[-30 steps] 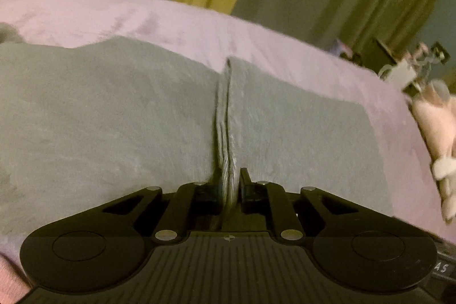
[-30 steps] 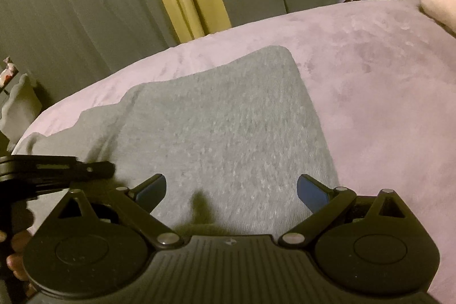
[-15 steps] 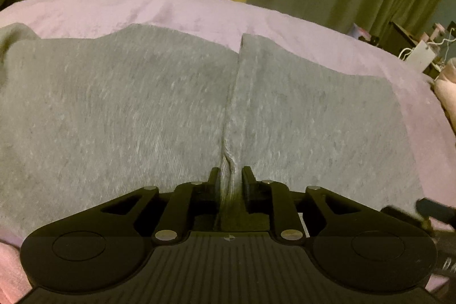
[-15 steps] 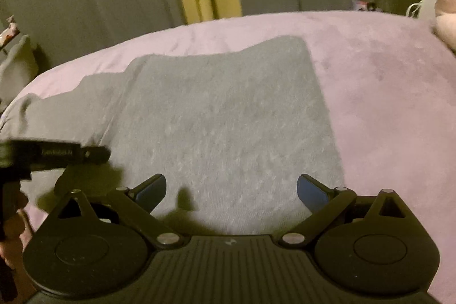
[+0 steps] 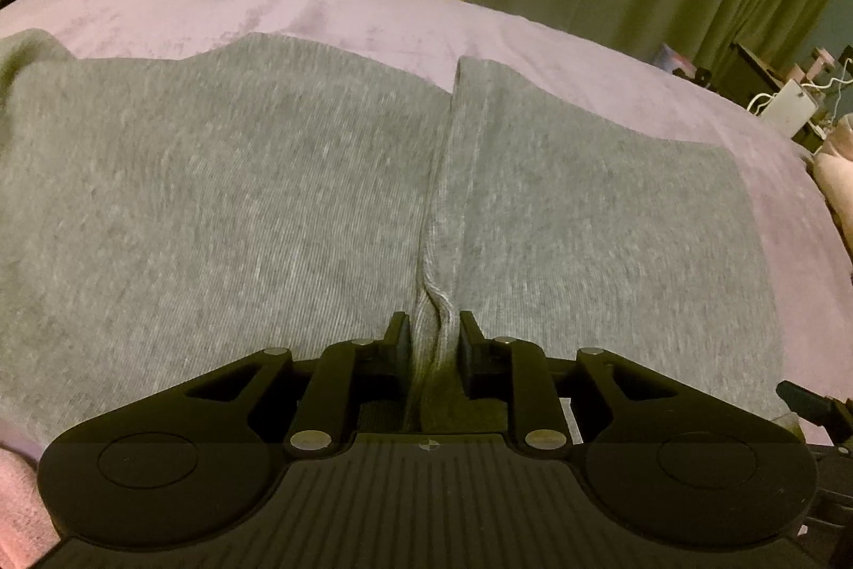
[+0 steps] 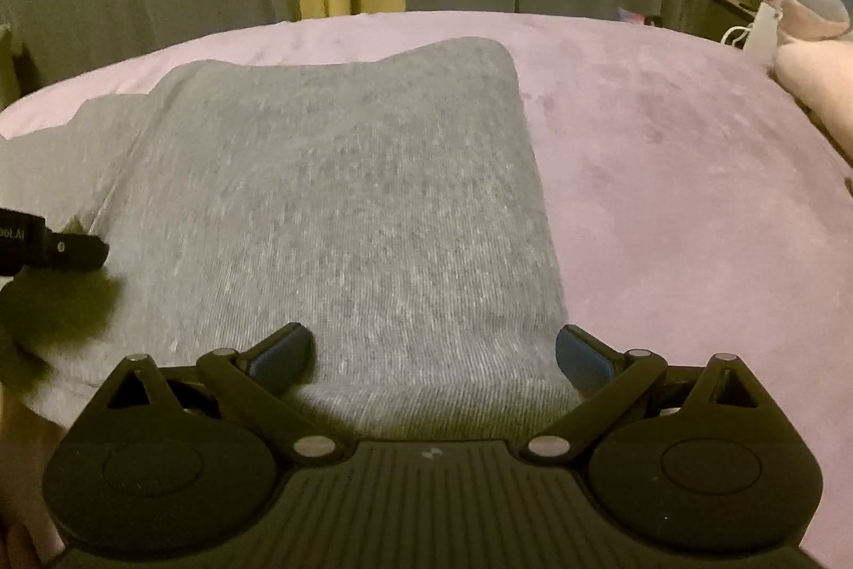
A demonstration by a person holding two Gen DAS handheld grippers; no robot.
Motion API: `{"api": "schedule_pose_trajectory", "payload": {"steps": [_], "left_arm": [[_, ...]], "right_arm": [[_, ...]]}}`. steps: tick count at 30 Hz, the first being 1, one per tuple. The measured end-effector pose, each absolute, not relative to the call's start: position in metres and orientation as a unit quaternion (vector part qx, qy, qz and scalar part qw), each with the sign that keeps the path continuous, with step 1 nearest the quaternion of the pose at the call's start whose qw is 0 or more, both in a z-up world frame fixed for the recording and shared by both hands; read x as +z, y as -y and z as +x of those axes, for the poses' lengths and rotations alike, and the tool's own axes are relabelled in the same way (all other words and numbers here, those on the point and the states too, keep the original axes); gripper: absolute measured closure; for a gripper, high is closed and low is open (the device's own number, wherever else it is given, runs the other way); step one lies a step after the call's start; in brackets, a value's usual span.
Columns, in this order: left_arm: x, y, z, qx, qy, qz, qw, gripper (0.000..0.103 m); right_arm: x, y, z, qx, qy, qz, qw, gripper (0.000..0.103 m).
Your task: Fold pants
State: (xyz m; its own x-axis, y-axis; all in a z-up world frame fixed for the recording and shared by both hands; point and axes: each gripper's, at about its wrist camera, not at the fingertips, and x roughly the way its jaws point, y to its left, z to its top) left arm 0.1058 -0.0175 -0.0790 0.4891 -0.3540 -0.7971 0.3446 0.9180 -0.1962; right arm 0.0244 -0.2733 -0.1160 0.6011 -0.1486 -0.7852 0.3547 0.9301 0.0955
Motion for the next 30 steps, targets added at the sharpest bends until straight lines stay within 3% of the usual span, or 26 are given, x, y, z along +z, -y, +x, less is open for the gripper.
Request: {"api": "schedule_pose_trajectory", "payload": {"steps": [8,10,11,13,15,20,24,30], "left_arm": [[-0.08,0.016,0.107,-0.211,-0.468,-0.012,0.858,0.074],[-0.08,0.011,0.108,-0.23,-0.475,-0.028,0.849,0.053],[-0.078,0.008,0.109,-0.232,-0.475,-0.041,0.848,0.048],[-0.07,0.0,0.11,-0.223,-0.468,-0.063,0.853,0.018],[-0.058,-0.014,0.111,-0.205,-0.443,-0.087,0.868,0.006],[-0.03,-0.08,0.132,-0.195,-0.409,-0.161,0.877,0.006],[-0.017,-0.165,0.144,-0.115,-0.387,-0.226,0.887,0.004],[-0.03,-0.282,0.143,0.009,-0.356,-0.324,0.877,0.004]], "right_arm": [[-0.115,0.272,0.017,-0.139,-0.411,0.122,0.893,0.004],[-0.112,0.275,0.021,-0.138,-0.42,0.131,0.887,0.004],[-0.109,0.277,0.024,-0.137,-0.425,0.136,0.885,0.005],[-0.1,0.282,0.026,-0.141,-0.414,0.149,0.887,0.005],[-0.095,0.282,0.026,-0.149,-0.396,0.15,0.894,0.005],[-0.114,0.272,0.036,-0.154,-0.418,0.104,0.889,0.005],[-0.116,0.276,0.032,-0.158,-0.416,0.14,0.884,0.004],[-0.118,0.273,0.031,-0.168,-0.414,0.14,0.884,0.004]]}}
